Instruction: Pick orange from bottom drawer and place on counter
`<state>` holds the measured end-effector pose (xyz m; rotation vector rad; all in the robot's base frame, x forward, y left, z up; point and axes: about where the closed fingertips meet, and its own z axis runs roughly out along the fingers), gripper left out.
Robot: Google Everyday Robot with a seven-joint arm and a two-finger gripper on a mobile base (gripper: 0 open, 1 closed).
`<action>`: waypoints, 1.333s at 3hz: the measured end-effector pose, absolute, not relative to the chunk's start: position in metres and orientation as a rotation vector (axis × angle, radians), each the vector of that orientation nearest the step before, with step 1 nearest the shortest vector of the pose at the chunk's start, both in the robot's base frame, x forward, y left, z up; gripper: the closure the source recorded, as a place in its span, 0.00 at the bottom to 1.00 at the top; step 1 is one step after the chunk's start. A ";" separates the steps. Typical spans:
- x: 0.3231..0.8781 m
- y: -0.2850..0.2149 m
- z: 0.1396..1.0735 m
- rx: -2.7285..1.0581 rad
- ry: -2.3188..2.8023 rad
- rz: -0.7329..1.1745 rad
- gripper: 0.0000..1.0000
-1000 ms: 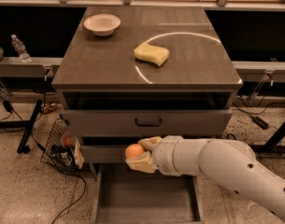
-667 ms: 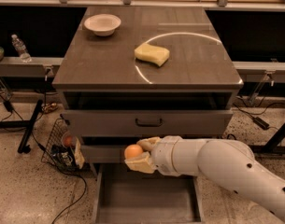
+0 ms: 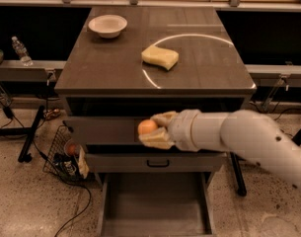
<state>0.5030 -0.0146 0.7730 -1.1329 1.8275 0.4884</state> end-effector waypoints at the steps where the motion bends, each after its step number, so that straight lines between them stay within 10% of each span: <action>1: 0.553 -0.034 0.850 -1.139 1.688 0.382 1.00; 4: 0.577 -0.060 0.894 -1.127 1.585 0.248 1.00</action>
Offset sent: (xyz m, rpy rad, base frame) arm 0.0379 -0.0125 0.0563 -0.0065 -0.1229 0.0071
